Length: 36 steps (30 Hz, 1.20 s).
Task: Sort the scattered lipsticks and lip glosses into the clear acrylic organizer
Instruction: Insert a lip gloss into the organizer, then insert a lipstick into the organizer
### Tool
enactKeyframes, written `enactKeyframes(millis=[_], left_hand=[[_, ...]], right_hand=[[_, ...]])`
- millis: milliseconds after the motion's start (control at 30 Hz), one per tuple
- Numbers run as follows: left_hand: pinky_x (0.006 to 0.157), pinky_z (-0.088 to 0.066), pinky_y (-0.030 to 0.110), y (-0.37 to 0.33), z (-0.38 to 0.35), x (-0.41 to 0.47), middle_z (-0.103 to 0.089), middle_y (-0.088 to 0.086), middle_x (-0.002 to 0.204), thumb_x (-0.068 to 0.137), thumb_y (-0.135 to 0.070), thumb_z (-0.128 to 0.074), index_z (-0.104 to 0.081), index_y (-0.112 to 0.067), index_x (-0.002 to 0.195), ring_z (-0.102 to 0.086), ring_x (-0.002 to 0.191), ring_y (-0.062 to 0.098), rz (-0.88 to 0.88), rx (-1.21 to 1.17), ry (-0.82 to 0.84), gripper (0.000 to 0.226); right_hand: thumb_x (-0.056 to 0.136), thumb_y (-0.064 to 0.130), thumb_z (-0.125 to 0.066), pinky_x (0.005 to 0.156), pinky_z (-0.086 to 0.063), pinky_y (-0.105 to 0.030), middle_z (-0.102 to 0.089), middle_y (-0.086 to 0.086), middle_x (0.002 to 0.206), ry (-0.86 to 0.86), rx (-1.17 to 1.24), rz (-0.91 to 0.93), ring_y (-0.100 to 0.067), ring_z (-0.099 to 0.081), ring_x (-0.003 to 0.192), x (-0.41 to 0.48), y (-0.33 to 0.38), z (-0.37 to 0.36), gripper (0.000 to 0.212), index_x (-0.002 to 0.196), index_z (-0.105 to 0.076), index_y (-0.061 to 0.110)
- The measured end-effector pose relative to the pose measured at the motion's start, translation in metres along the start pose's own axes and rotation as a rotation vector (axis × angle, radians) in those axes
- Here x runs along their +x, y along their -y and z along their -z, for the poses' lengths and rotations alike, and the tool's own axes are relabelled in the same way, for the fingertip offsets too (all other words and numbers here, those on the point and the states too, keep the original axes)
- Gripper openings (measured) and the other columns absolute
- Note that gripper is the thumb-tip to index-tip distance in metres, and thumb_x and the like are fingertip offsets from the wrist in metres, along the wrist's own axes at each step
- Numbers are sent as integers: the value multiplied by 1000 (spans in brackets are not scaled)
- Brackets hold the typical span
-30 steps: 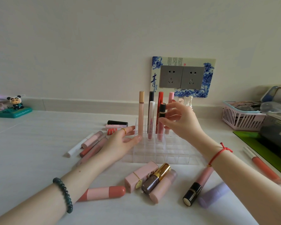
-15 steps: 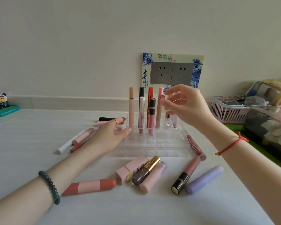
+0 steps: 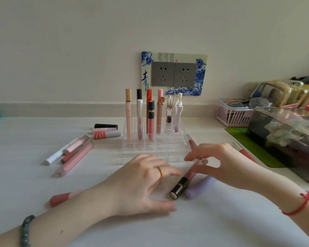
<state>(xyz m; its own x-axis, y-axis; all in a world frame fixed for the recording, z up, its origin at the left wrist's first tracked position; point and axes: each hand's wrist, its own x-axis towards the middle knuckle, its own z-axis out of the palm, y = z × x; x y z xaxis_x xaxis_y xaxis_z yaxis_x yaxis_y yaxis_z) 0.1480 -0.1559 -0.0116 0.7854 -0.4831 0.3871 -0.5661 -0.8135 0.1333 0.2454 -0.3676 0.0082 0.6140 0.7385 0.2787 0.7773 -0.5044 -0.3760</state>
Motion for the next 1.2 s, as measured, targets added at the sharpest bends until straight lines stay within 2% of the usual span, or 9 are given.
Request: enactKeyframes(millis=[67, 167, 300, 467, 767, 867, 967, 1100, 1200], left_hand=[[93, -14, 7, -2, -4, -1, -59, -12, 110, 73, -59, -60, -55, -31, 120, -39, 103, -1, -9, 28, 13, 55], [92, -19, 10, -4, -8, -2, -63, -13, 102, 78, -55, -57, -60, -31, 112, -50, 100, 5, 8, 72, 5, 42], [89, -28, 17, -6, -12, -2, -67, -14, 86, 78, -49, -56, -66, -28, 99, -59, 89, 8, 4, 155, -45, 31], [94, -28, 20, -10, -15, -2, -68, -12, 78, 76, -49, -47, -69, -32, 94, -62, 86, 3, 14, 194, -75, 33], [95, -29, 21, -11, -19, 0, -69, -13, 75, 68, -34, -67, -71, -32, 90, -64, 82, 5, 31, 114, -152, 23], [89, -34, 20, -10, -14, 2, -71, -11, 78, 68, -29, -69, -72, -28, 90, -60, 82, 3, 45, 58, -227, 22], [86, -35, 16, -5, 1, 3, -68, -15, 87, 75, -38, -61, -70, -27, 96, -53, 88, 1, 121, -75, -334, 25], [88, -38, 9, 12, 22, -3, -65, -23, 99, 79, -47, -58, -65, -35, 99, -56, 99, -6, 246, -141, -436, 25], [87, -34, 0, 35, 30, -9, -61, -28, 104, 76, -52, -58, -62, -41, 99, -52, 104, -12, 395, -200, -485, 26]], right_hand=[[79, 24, -69, 73, -41, -5, -56, 33, 85, 43, -10, 44, 10, -54, 83, -1, -1, -3, 23, 97, -66, 38], [80, 16, -69, 69, -37, 1, -58, 26, 89, 86, 28, 76, 13, -56, 83, -1, -3, -6, 23, 97, -69, 30], [81, 13, -67, 75, -44, -5, -57, 23, 88, 127, 14, 80, 10, -58, 81, 3, -4, -8, 23, 97, -69, 29], [85, 14, -62, 82, -47, -15, -59, 17, 97, 169, -72, 101, 5, -58, 86, 6, -2, -8, 26, 103, -66, 32], [89, 17, -54, 86, -47, -23, -58, 13, 107, 240, -229, 179, -2, -52, 100, 10, 0, -9, 26, 110, -60, 33], [91, 21, -52, 82, -46, -27, -57, 11, 107, 187, -204, 184, -6, -52, 98, 9, 0, -8, 21, 110, -57, 30], [91, 22, -50, 75, -43, -19, -59, 8, 104, 94, -132, 197, -5, -52, 90, 11, 1, -6, 19, 110, -55, 23], [90, 7, -51, 66, -46, -10, -68, -3, 87, -97, 148, 157, -2, -60, 78, 18, 6, 1, 15, 104, -54, 11], [89, 3, -49, 75, -54, -19, -69, -3, 80, -246, 305, 110, -3, -65, 83, 34, 6, 7, 14, 101, -54, 8]])
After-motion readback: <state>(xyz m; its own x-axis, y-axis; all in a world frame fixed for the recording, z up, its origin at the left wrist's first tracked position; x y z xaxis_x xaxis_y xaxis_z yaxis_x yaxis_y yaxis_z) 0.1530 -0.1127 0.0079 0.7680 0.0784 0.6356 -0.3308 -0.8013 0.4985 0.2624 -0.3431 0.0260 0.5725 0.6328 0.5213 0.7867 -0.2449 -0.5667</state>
